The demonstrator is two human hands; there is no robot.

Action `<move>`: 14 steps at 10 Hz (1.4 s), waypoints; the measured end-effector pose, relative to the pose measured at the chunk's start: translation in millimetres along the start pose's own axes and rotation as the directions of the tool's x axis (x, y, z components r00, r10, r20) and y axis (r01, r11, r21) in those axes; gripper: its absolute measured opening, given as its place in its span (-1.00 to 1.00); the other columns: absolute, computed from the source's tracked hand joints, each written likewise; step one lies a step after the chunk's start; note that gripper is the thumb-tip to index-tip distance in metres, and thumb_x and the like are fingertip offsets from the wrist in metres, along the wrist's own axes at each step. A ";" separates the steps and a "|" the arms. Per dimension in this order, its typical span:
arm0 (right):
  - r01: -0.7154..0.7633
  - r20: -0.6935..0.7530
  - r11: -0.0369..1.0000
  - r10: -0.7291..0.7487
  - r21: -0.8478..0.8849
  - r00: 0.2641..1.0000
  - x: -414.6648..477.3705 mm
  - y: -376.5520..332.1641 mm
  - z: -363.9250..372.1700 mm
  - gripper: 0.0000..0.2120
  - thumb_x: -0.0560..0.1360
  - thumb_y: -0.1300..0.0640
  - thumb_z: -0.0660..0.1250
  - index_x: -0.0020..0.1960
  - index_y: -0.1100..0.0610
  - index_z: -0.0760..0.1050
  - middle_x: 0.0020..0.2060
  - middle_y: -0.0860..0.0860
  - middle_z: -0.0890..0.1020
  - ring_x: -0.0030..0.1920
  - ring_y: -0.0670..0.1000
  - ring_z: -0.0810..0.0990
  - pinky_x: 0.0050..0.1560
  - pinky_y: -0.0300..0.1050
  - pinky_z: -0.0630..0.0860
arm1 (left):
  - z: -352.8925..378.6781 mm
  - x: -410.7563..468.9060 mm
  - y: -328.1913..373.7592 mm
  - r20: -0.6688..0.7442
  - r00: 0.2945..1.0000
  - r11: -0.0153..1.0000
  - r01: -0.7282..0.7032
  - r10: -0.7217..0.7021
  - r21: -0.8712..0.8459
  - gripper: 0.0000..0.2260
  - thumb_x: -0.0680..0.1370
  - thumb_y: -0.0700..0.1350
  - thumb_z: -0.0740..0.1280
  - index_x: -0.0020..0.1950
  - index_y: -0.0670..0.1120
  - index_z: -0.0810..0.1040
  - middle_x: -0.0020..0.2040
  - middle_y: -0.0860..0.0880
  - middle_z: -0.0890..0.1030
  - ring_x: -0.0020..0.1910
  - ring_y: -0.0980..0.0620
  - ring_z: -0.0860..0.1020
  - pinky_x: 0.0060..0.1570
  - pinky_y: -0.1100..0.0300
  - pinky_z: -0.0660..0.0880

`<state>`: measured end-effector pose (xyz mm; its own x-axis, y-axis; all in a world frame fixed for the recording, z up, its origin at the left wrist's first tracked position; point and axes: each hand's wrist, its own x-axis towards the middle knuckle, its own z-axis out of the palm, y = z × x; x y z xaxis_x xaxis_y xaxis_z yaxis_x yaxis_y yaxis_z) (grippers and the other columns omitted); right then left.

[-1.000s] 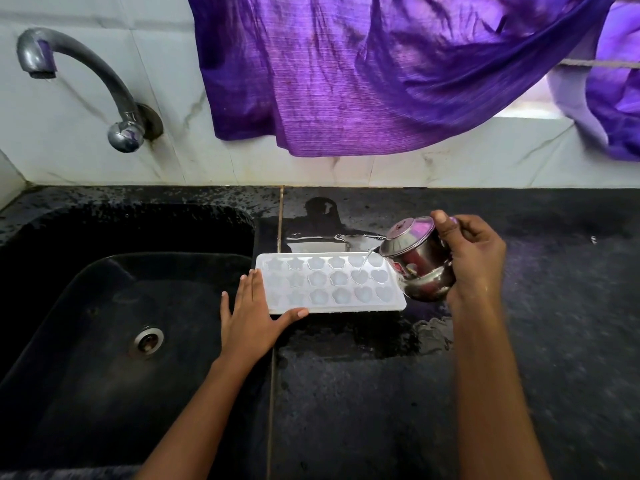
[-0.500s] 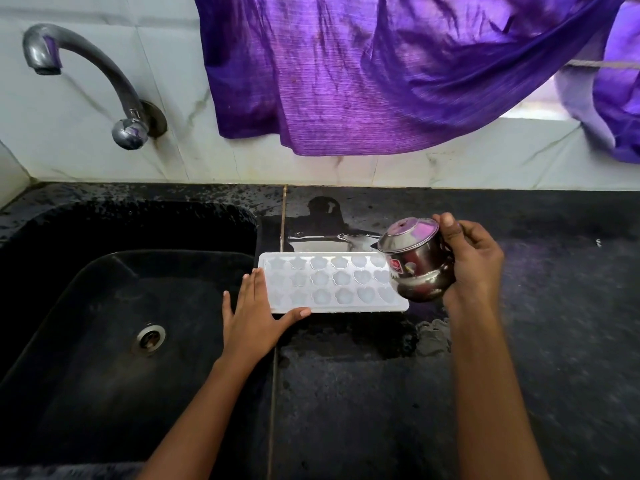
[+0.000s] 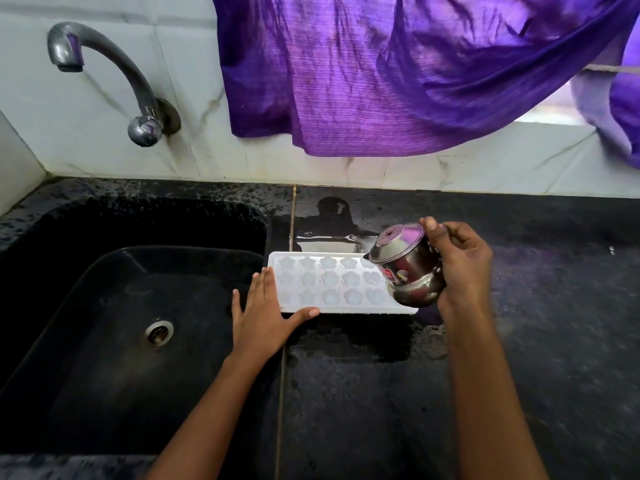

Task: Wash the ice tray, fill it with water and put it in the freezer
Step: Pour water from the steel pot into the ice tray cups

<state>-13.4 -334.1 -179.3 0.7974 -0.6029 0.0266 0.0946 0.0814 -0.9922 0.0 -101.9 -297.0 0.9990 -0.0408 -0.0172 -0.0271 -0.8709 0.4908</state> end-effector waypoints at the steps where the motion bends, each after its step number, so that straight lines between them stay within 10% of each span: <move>1: 0.022 0.009 0.998 -0.022 -0.051 1.000 -2.0 -0.6 1.8 -0.86 0.38 0.08 0.46 -0.28 0.03 0.51 -0.32 -0.07 0.60 -0.27 -0.11 0.54 -0.17 -0.13 0.53 | 0.2 -0.1 -1.1 -0.001 1.000 1.000 0.002 -0.002 0.000 0.08 0.23 0.54 0.02 0.55 -0.08 -0.15 0.57 0.00 -0.04 0.53 0.10 -0.13 0.45 -0.04 -0.26; 14: 0.041 0.000 0.999 -0.041 0.001 0.999 -2.6 -5.3 0.9 -0.87 0.37 0.09 0.47 -0.28 0.03 0.52 -0.30 -0.08 0.61 -0.22 -0.11 0.56 -0.22 -0.23 0.50 | 0.8 -0.5 -2.4 -0.016 1.000 1.000 -0.007 0.007 -0.014 0.08 0.21 0.54 0.00 0.55 -0.07 -0.12 0.57 0.02 -0.03 0.53 0.12 -0.12 0.45 -0.03 -0.27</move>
<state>-15.4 -332.2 -174.0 0.7928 -0.6058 0.0678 0.1282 0.0570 -0.9901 -0.4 -100.2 -298.9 0.9992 -0.0390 0.0007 -0.0340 -0.8635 0.5032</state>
